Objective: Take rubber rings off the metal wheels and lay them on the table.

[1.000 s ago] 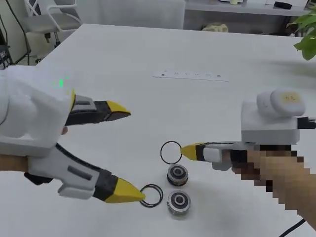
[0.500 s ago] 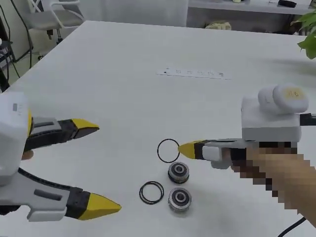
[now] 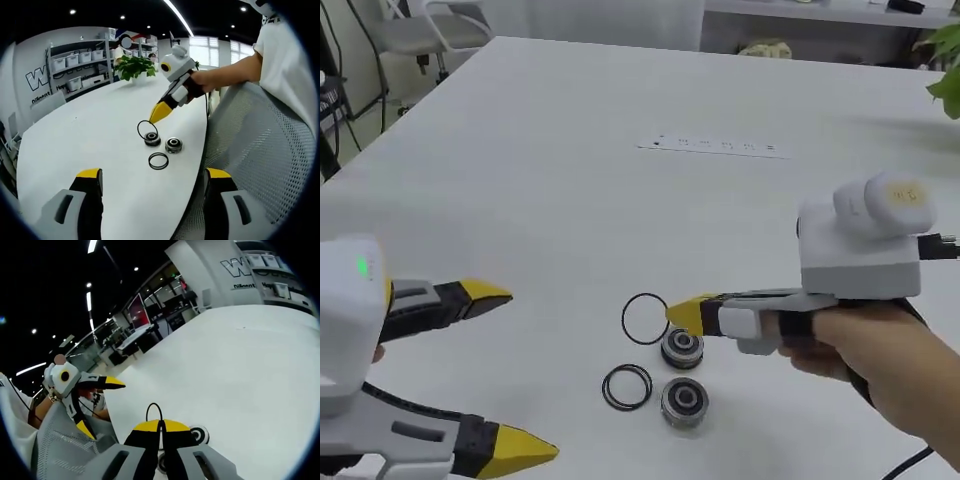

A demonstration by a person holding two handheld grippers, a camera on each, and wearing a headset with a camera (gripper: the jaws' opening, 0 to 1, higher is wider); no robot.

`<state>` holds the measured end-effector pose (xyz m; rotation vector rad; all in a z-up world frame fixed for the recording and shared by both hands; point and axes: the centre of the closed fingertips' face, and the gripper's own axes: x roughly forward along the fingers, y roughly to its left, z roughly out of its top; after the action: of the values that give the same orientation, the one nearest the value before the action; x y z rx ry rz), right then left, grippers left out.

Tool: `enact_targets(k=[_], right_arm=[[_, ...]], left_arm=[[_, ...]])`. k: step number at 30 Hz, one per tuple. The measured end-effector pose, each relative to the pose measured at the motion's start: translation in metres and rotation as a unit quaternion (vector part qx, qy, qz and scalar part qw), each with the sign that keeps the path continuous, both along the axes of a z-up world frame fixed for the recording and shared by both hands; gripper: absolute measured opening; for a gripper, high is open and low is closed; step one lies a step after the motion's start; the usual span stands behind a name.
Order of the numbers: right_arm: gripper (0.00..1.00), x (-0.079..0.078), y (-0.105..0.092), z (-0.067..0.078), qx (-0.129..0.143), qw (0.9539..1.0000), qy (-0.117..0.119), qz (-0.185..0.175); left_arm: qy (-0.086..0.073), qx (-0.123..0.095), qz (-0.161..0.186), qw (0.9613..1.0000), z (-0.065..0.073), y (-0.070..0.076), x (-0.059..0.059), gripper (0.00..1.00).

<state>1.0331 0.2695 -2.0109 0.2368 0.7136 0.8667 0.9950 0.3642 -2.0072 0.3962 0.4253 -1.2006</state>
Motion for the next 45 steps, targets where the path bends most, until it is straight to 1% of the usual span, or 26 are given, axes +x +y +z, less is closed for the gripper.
enact_targets(k=[2,6,10,12,15,16,18,22,24,26,28,31,34,39,45], right_arm=[[0.0,-0.003,0.003,-0.003,-0.002,1.0,0.003,0.008],[0.0,-0.01,0.01,-0.01,-0.012,0.9995,0.012,0.026],[0.0,-0.016,0.015,-0.019,-0.024,0.9987,0.019,0.04],[0.0,-0.018,0.015,-0.026,-0.04,0.9979,0.022,0.046],[0.0,-0.021,0.018,-0.034,-0.051,0.9968,0.028,0.055],[0.0,-0.021,0.018,-0.036,-0.054,0.9966,0.028,0.055],[0.0,-0.022,0.018,-0.039,-0.062,0.996,0.029,0.058],[0.0,-0.021,0.017,-0.046,-0.07,0.9952,0.032,0.06],[0.0,-0.02,0.017,-0.049,-0.073,0.9952,0.033,0.057],[0.0,-0.02,0.017,-0.052,-0.08,0.9944,0.033,0.06],[0.0,-0.019,0.017,-0.056,-0.089,0.9936,0.033,0.061],[0.0,-0.018,0.015,-0.058,-0.096,0.993,0.029,0.062],[0.0,-0.017,0.015,-0.057,-0.094,0.9933,0.027,0.061],[0.0,-0.017,0.015,-0.06,-0.102,0.9924,0.025,0.064],[0.0,-0.017,0.015,-0.058,-0.104,0.9922,0.02,0.067]], left_arm=[[0.007,0.002,0.004,1.0,-0.005,0.002,0.0,0.81],[0.011,0.006,0.008,0.9999,-0.01,0.003,-0.001,0.81],[0.019,0.003,0.006,0.9998,-0.012,0.002,-0.006,0.81],[0.021,0.002,0.006,0.9998,-0.014,0.001,-0.007,0.81],[0.025,0.0,0.007,0.9997,-0.017,-0.002,-0.011,0.81],[0.029,0.001,0.002,0.9996,-0.019,-0.003,-0.015,0.81],[0.034,0.002,-0.002,0.9994,-0.019,-0.003,-0.016,0.8],[0.032,-0.002,0.005,0.9995,-0.018,-0.002,-0.014,0.8],[0.036,-0.005,0.007,0.9993,-0.019,-0.003,-0.014,0.8],[0.04,-0.003,0.006,0.9992,-0.02,-0.003,-0.015,0.79],[0.036,0.003,0.006,0.9993,-0.021,-0.001,-0.014,0.78],[0.035,-0.001,0.009,0.9994,-0.02,-0.002,-0.013,0.78],[0.038,-0.006,0.01,0.9992,-0.019,-0.002,-0.013,0.78],[0.038,-0.001,0.009,0.9992,-0.021,-0.002,-0.013,0.78],[0.04,-0.003,0.011,0.9991,-0.021,-0.002,-0.013,0.77]])
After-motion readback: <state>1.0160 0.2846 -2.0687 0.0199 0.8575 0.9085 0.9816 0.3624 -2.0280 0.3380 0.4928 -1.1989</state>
